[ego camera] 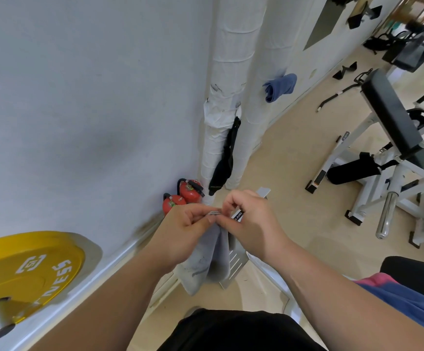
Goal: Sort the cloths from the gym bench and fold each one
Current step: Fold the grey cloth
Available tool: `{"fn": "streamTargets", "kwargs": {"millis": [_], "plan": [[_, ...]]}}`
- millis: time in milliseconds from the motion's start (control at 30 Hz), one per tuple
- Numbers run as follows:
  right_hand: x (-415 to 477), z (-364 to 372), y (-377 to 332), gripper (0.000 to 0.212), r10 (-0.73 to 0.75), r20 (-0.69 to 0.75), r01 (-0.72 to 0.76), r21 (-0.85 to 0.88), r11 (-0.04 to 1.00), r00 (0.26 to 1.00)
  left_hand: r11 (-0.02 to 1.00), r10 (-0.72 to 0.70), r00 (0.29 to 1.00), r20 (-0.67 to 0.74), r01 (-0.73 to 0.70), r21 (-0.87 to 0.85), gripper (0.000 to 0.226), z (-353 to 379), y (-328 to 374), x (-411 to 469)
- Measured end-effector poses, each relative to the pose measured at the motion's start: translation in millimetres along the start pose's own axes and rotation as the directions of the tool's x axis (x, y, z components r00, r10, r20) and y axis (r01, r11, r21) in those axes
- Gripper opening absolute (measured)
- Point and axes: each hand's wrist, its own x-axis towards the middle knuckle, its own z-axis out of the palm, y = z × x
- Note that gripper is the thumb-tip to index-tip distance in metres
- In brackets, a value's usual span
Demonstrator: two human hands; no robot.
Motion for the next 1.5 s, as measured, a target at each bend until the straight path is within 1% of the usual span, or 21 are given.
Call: {"fn": "streamTargets", "kwargs": {"millis": [67,133,200,267,367,433,500,600,667,700,733,767,800,833,933,1033,1100,1167,1300,1400,1500], "plan": [[0.8,-0.7,0.7,0.026,0.029,0.049,-0.032,0.074,0.997,0.998,0.997,0.019,0.997,-0.073,-0.014,0.070,0.024,-3.2,-4.0,4.8],[-0.2,0.9,7.5,0.024,0.062,0.153,-0.076,0.088,0.993,0.986,0.994,0.036,0.985,-0.169,-0.017,0.111,0.027,-6.2,-7.6,10.1],[-3.8,5.3,19.2,0.019,0.020,0.253,-0.015,-0.022,1.000,0.967,0.989,0.071,0.958,-0.277,-0.031,0.145,0.028,-8.3,-5.0,14.0],[-7.9,8.8,29.2,0.010,-0.031,0.336,0.084,-0.144,0.986,0.941,0.984,0.125,0.935,-0.333,-0.073,0.164,0.032,-10.2,2.8,18.1],[-9.0,8.0,41.3,0.027,-0.076,0.415,0.203,-0.270,0.941,0.907,0.987,0.143,0.900,-0.412,-0.102,0.120,0.029,-11.9,14.8,26.3],[-6.5,2.3,54.0,0.030,-0.087,0.431,0.234,-0.300,0.925,0.898,0.988,0.149,0.855,-0.496,-0.113,0.102,0.024,-12.6,21.8,35.7],[-1.7,-9.9,68.6,0.030,-0.052,0.488,0.246,-0.341,0.907,0.871,0.987,0.159,0.808,-0.568,-0.126,0.098,0.023,-13.5,31.2,45.6],[6.6,-37.9,90.4,0.025,0.021,0.598,0.359,-0.508,0.783,0.801,0.979,0.204,0.735,-0.647,-0.165,0.121,0.023,-15.2,49.5,58.9],[15.1,-59.0,103.2,0.026,0.057,0.621,0.410,-0.580,0.704,0.782,0.971,0.237,0.717,-0.655,-0.163,0.172,0.023,-12.1,59.0,65.2],[20.8,-69.0,111.5,0.031,0.077,0.619,0.408,-0.600,0.688,0.781,0.969,0.242,0.713,-0.658,-0.148,0.197,0.023,-8.9,61.4,68.3],[27.1,-79.5,117.3,0.042,0.100,0.609,0.387,-0.613,0.688,0.787,0.969,0.240,0.706,-0.666,-0.130,0.211,0.023,-5.4,62.3,71.7],[34.3,-90.2,123.1,0.054,0.120,0.590,0.343,-0.609,0.715,0.798,0.969,0.233,0.696,-0.679,-0.111,0.218,0.023,-1.8,62.3,74.9],[40.9,-101.3,127.7,0.059,0.120,0.559,0.285,-0.582,0.762,0.820,0.971,0.224,0.684,-0.694,-0.095,0.220,0.023,1.3,61.4,78.3],[46.7,-113.3,132.6,0.055,0.096,0.510,0.230,-0.538,0.811,0.855,0.972,0.215,0.670,-0.711,-0.073,0.225,0.023,3.6,59.8,81.3],[59.1,-157.4,146.4,0.031,0.054,0.278,0.038,-0.315,0.948,0.959,0.978,0.163,0.630,-0.759,-0.003,0.207,0.023,15.8,53.6,87.3],[67.1,-203.0,155.2,0.027,0.066,0.149,-0.063,-0.022,0.998,0.987,0.994,0.072,0.649,-0.757,0.020,0.112,0.023,38.3,49.3,91.4],[71.1,-227.0,162.1,0.023,0.103,0.139,-0.126,0.175,0.976,0.985,1.000,0.023,0.671,-0.741,-0.004,0.028,0.023,56.2,48.6,95.7],[71.3,-244.2,168.0,0.018,0.142,0.159,-0.193,0.367,0.910,0.977,0.999,-0.006,0.676,-0.737,-0.036,-0.041,0.021,72.1,50.7,99.5],[64.3,-265.7,173.6,0.019,0.231,0.111,-0.250,0.611,0.751,0.967,0.994,0.023,0.707,-0.707,-0.090,-0.058,0.024,97.2,58.3,101.6],[60.4,-269.0,179.4,0.031,0.324,0.068,-0.274,0.706,0.653,0.944,0.994,0.034,0.707,-0.707,-0.095,-0.048,0.035,110.4,62.5,102.2],[58.6,-265.5,185.5,0.042,0.406,0.005,-0.295,0.695,0.655,0.914,0.995,0.004,0.698,-0.716,-0.076,-0.069,0.039,121.8,64.2,103.7]]}}
